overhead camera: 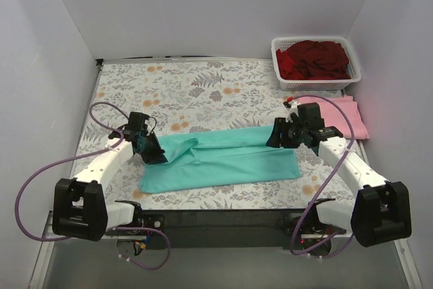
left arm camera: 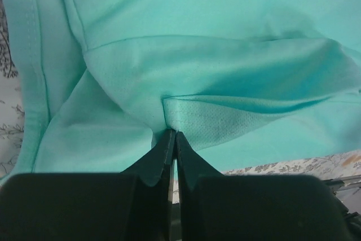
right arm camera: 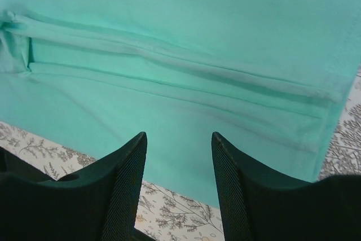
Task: Fold and stack the t-shirts
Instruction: Fold the tshirt
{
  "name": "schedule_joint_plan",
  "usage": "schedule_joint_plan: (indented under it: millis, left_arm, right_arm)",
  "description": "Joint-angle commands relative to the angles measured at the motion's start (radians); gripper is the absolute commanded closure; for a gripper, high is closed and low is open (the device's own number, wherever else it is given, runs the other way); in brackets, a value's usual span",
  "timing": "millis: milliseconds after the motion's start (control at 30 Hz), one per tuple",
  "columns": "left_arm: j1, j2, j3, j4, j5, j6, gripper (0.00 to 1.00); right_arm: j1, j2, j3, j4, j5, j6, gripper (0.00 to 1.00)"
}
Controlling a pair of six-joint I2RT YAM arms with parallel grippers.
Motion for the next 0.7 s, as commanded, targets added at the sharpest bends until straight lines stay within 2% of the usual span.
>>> schedule_joint_plan:
  millis: [0, 267, 433, 667]
  left_arm:
    - [-0.004, -0.073, -0.04, -0.04, 0.033, -0.068, 1.0]
    - [-0.004, -0.143, -0.07, -0.119, -0.067, -0.138, 0.99]
    - [-0.004, -0.14, -0.069, -0.138, -0.105, -0.166, 0.9]
    - [-0.004, -0.194, -0.018, -0.158, -0.19, -0.169, 0.52]
  right_arm:
    - [0.068, 0.045, 0.073, 0.071, -0.034, 0.004, 0.44]
    - [0.213, 0.155, 0.128, 0.181, -0.069, 0.044, 0.44]
    - [0.285, 0.235, 0.16, 0.235, -0.087, 0.061, 0.44]
    - [0.386, 0.341, 0.246, 0.283, -0.115, 0.085, 0.44]
